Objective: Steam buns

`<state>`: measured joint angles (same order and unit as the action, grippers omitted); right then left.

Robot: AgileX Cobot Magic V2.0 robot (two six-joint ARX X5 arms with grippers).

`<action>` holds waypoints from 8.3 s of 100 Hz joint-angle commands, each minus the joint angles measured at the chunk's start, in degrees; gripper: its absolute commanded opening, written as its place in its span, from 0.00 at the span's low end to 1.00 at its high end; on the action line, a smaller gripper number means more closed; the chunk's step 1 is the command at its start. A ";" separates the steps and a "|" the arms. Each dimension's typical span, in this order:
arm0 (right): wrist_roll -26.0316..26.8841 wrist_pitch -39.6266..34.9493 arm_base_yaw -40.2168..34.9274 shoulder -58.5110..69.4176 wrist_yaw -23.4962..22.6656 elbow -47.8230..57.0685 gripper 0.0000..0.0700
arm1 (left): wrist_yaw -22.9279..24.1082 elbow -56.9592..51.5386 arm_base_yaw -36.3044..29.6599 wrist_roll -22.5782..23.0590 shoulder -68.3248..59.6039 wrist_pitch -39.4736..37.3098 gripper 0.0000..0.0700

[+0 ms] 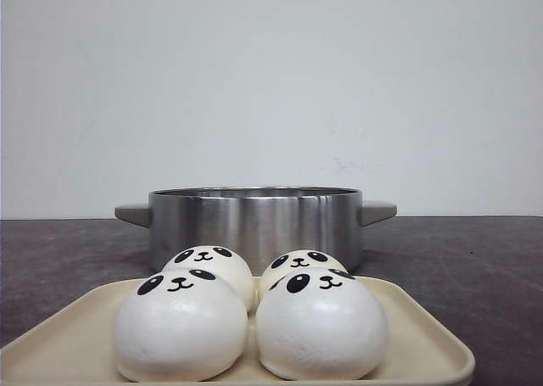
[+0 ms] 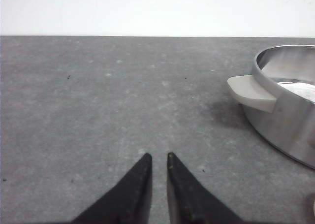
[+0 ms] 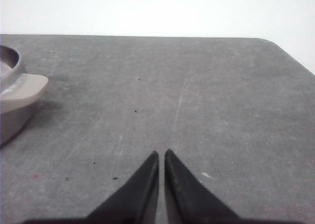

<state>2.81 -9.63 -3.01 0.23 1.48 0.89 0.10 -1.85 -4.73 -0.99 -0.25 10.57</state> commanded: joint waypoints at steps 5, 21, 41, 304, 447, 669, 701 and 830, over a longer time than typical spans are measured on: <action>-0.28 0.59 -0.22 -0.02 0.00 -0.17 0.02 | -0.09 1.05 -0.04 0.55 0.09 0.26 0.03; -0.28 0.59 -0.22 -0.02 0.00 -0.17 0.02 | -0.09 1.05 -0.04 0.55 0.09 0.26 0.03; -0.28 0.59 -0.22 -0.02 0.00 -0.17 0.02 | -0.09 1.05 -0.04 0.55 0.09 0.26 0.03; 16.15 -31.28 -32.41 65.26 -10.29 59.98 0.71 | -12.15 -42.77 -3.89 -13.40 -26.36 15.43 0.74; 24.59 -22.25 -41.40 94.01 -10.38 61.77 0.01 | -12.13 -42.77 -6.67 -13.35 -26.36 16.48 0.74; 16.61 -9.92 -27.56 114.31 -7.72 91.01 0.59 | -11.52 -42.77 -6.71 -13.18 -26.43 21.22 0.74; 11.19 -19.47 -30.58 91.97 -7.26 91.84 0.02 | -12.96 -42.77 -9.97 -13.66 -32.96 20.20 0.74; 15.02 -35.23 -44.50 62.97 6.21 91.80 0.02 | -8.68 -49.11 -36.00 -30.14 -91.06 9.27 0.85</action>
<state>16.93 -45.04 -46.87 62.72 7.62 91.68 -9.15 -50.04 -40.07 -30.68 -89.73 20.03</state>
